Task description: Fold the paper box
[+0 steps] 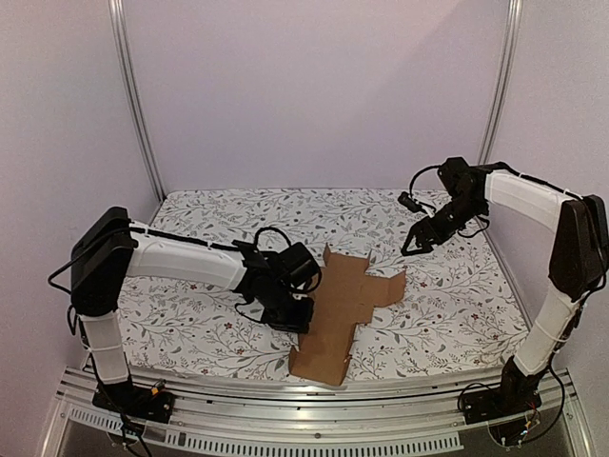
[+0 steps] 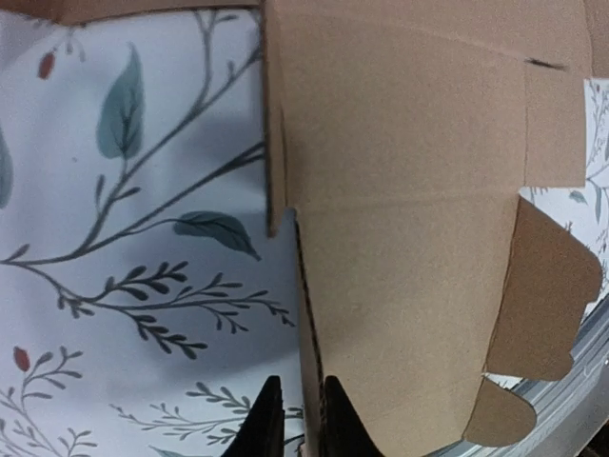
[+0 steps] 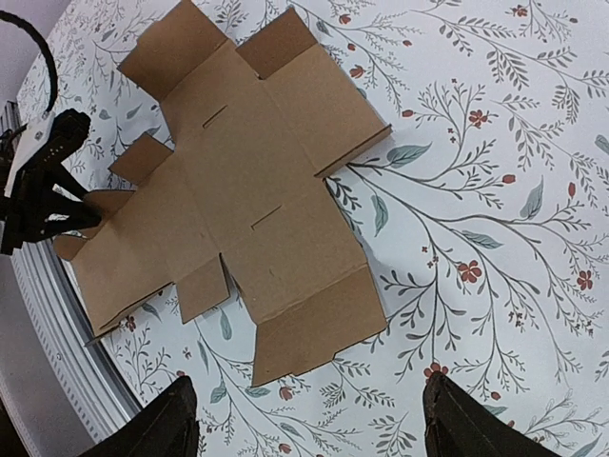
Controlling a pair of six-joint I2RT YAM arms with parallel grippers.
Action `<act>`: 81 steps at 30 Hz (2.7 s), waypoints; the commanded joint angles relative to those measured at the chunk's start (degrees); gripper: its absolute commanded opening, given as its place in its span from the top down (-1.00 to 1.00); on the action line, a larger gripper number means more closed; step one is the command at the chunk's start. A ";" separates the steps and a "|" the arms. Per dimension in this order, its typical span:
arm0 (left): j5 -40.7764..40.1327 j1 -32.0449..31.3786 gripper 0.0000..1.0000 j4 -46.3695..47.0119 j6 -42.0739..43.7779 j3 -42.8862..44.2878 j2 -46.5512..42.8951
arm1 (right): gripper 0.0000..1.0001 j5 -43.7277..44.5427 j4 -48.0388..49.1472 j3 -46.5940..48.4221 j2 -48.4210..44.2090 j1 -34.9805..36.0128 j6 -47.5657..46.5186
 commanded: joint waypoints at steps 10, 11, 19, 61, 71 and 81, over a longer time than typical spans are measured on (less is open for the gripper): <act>-8.82 4.44 0.11 -11.82 2.05 6.77 -11.54 | -0.60 0.66 -0.85 -0.88 -2.98 -0.11 0.18; -9.32 6.42 0.09 -11.85 2.92 6.97 -11.65 | -0.61 0.78 -0.76 -0.93 -3.42 -0.12 0.03; -3.62 16.23 0.05 -8.24 8.04 15.54 -0.92 | -0.61 1.66 -1.74 -0.97 -4.32 0.09 -0.57; -11.88 4.12 1.00 6.36 23.49 9.94 -6.20 | -0.62 -7.56 -23.74 34.33 25.67 6.81 -7.89; -10.51 3.48 1.00 14.56 24.03 2.85 -10.91 | -0.60 -7.65 -24.70 33.71 27.57 6.84 -10.67; -11.73 2.89 1.00 16.54 24.57 0.92 -12.36 | -0.39 -12.67 -32.07 37.72 33.72 6.88 -15.21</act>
